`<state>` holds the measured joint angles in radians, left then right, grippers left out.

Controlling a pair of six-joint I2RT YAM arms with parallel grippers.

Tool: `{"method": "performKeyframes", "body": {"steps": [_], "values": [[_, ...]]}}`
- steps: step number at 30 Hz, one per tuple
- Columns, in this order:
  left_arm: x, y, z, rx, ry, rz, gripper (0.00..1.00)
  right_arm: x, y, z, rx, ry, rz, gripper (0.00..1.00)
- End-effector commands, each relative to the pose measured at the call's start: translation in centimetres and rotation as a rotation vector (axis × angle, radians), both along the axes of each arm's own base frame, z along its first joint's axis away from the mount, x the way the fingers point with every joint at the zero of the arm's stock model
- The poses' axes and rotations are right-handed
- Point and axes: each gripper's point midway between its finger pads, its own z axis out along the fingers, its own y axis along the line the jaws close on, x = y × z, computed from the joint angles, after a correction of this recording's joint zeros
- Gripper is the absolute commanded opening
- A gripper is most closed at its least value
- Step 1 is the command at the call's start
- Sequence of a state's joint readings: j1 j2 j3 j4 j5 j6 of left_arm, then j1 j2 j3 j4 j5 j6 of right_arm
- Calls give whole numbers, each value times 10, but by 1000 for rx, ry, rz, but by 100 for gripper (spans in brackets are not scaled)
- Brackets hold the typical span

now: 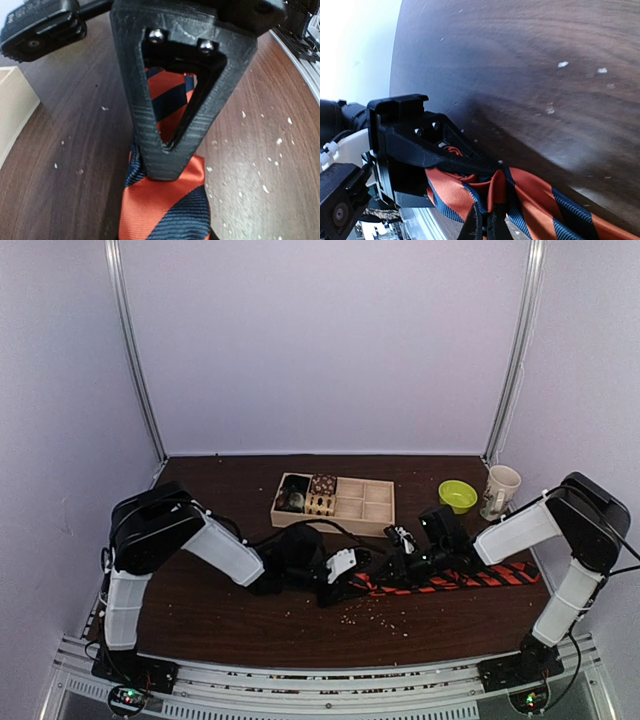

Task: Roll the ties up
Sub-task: Roll the tie at the center of the board.

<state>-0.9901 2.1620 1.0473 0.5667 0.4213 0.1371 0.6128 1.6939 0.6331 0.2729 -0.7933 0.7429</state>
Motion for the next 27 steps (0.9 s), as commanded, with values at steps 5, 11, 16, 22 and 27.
{"method": "performKeyframes", "body": {"steps": [5,11,16,22,27], "values": [[-6,54,-15,183,82,33,18,-5,24,-14,-18,25,42,0],[-6,73,-11,162,51,100,53,-8,31,-30,-40,45,56,0],[-6,76,8,28,-26,122,65,-13,26,-45,-87,49,62,0],[-2,64,16,-71,-42,117,67,-15,20,-58,-129,47,57,0],[-11,49,25,-160,-30,48,62,-16,17,-63,-144,52,55,0]]}}
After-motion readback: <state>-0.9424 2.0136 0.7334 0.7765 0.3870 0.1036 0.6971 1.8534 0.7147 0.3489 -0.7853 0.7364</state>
